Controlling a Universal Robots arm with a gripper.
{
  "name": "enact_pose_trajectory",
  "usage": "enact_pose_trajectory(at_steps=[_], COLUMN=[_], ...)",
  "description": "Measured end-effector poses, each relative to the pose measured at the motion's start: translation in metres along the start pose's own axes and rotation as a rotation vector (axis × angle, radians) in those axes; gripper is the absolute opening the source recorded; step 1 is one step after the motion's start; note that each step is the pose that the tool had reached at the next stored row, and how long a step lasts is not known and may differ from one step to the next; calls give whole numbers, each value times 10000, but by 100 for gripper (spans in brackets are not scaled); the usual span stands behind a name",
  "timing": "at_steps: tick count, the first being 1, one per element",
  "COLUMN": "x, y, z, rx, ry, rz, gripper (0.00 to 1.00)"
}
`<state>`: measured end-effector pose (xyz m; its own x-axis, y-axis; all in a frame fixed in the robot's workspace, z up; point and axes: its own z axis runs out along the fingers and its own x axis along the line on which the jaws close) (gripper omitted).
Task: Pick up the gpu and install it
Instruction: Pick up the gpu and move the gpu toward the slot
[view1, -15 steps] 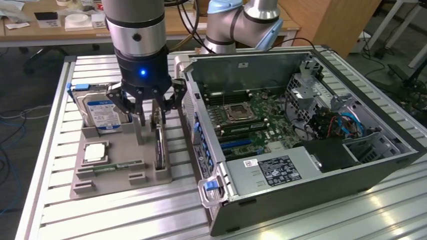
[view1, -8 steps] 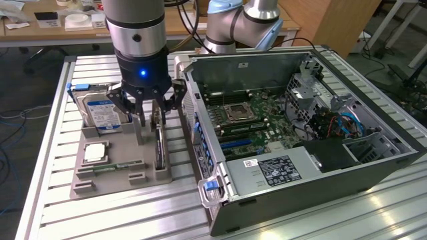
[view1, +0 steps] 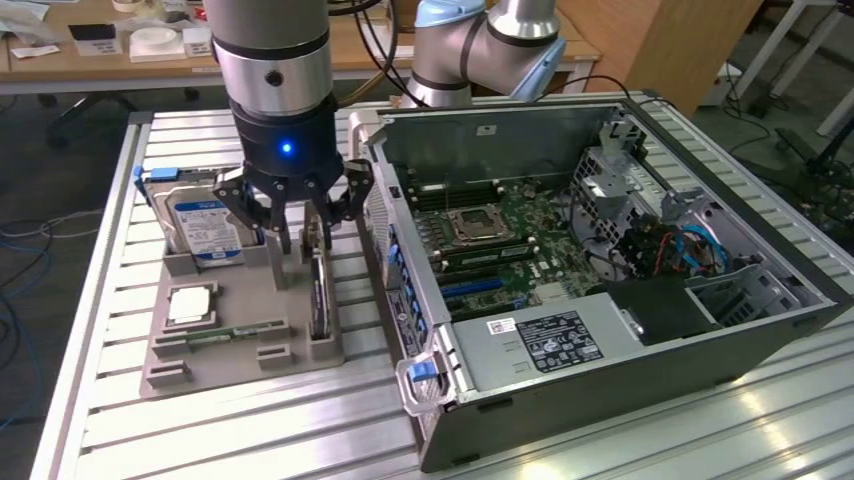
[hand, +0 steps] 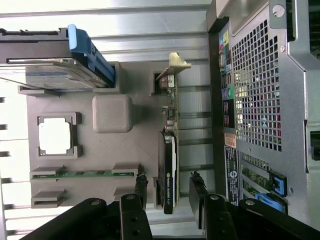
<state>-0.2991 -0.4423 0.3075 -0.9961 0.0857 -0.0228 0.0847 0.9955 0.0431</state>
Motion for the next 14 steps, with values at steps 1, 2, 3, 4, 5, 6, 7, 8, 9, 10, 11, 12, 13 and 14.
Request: enact_pose_trajectory(at_steps=[1, 2, 3, 4, 5, 6, 7, 8, 9, 10, 11, 12, 13, 14], x=[0, 0, 0, 1, 0, 1, 1, 1, 1, 1, 1, 1, 1, 1], y=[0, 0, 0, -1, -1, -1, -2, -2, -2, -2, -2, -1, -2, -2], z=[3, 8, 13, 19, 26, 33, 36, 35, 35, 36, 36, 36, 37, 36], rx=[-1, -2, -2, 0, 0, -1, 1, 1, 2, 0, 0, 0, 0, 0], ry=[-1, -3, -2, -1, 0, -1, 0, 1, 1, 0, 0, 0, -1, 0], rz=[0, 0, 1, 1, 0, 0, 0, 0, 1, 0, 0, 0, 1, 1], gripper=[47, 47, 47, 47, 47, 47, 47, 47, 47, 47, 47, 47, 47, 47])
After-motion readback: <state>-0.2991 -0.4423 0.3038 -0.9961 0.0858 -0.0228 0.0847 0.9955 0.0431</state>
